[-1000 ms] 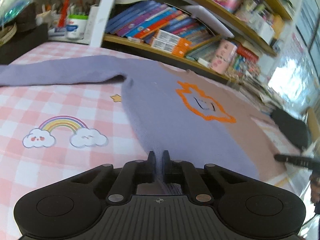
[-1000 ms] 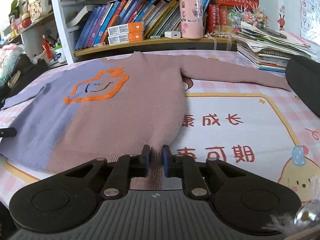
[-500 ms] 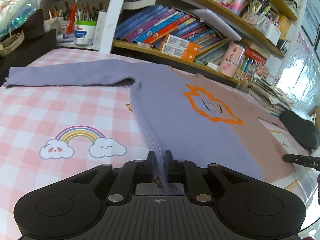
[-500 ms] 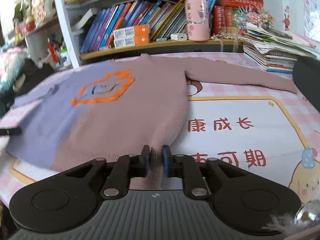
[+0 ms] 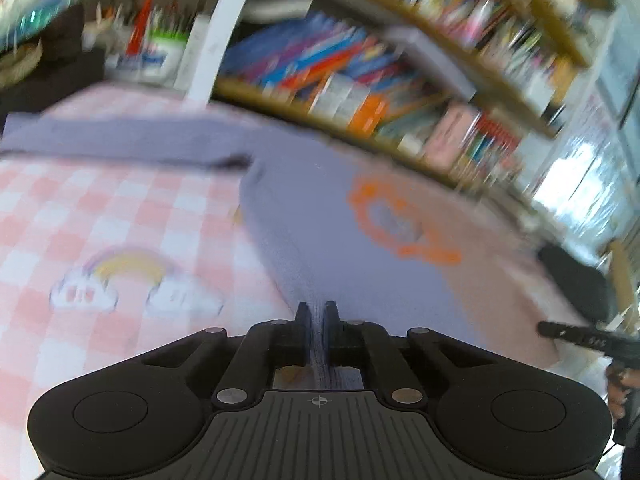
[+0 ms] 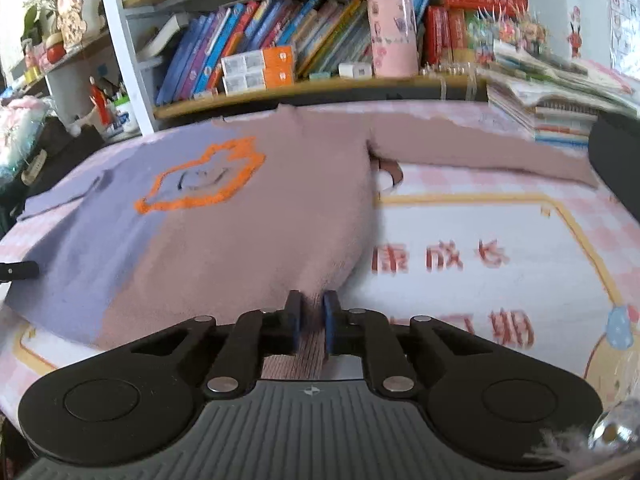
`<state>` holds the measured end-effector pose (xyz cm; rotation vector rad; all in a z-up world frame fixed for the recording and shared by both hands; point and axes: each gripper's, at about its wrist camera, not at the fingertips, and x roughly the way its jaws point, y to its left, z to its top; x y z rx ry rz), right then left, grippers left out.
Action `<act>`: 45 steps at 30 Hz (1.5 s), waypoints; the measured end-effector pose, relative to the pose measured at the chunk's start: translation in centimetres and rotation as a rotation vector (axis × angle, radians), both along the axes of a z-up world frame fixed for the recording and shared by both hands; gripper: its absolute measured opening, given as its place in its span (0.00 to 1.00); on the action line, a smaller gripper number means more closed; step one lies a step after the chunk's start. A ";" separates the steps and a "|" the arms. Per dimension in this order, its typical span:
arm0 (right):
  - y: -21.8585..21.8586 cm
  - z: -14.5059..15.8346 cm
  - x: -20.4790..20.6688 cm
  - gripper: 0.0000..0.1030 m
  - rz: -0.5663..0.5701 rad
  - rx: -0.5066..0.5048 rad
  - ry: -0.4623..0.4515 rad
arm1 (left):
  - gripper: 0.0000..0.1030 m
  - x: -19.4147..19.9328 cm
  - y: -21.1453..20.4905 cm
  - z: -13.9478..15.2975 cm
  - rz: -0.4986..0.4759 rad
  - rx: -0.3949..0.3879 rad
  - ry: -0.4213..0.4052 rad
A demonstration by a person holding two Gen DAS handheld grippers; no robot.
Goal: Fold clothes
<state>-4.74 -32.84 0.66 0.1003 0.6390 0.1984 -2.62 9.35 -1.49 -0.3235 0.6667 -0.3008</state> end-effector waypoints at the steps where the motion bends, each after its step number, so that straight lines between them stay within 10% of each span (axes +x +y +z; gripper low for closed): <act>1: -0.1 0.6 -0.3 0.09 -0.001 0.006 -0.030 | 0.04 -0.1 0.0 0.0 0.000 0.000 -0.001; 45: 0.7 -1.1 -0.2 0.21 -0.017 -0.044 0.019 | 0.13 0.4 1.0 0.5 0.038 0.044 0.005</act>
